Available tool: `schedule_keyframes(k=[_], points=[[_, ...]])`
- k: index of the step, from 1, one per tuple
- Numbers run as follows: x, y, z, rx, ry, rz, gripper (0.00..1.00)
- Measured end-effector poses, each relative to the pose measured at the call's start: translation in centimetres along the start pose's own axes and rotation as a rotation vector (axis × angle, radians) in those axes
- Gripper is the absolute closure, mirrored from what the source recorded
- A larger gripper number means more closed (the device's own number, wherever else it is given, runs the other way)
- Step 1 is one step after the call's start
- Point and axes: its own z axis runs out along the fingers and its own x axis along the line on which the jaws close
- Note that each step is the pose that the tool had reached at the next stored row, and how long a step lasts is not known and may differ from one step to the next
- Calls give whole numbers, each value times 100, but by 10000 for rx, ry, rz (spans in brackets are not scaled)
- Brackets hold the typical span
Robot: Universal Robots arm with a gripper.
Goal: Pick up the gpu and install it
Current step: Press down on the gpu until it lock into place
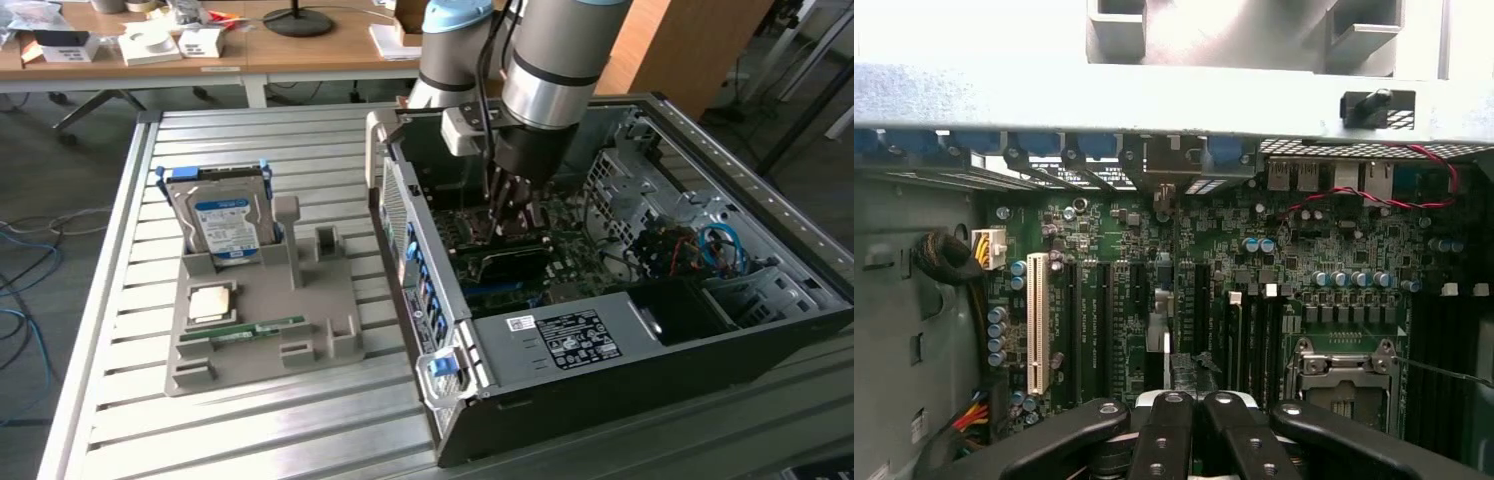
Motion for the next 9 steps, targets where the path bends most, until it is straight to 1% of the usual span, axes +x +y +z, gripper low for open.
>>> schedule_keyframes(k=[5,9], points=[[18,2,2,0,-2,2,89],[20,1,48,-1,0,0,89]])
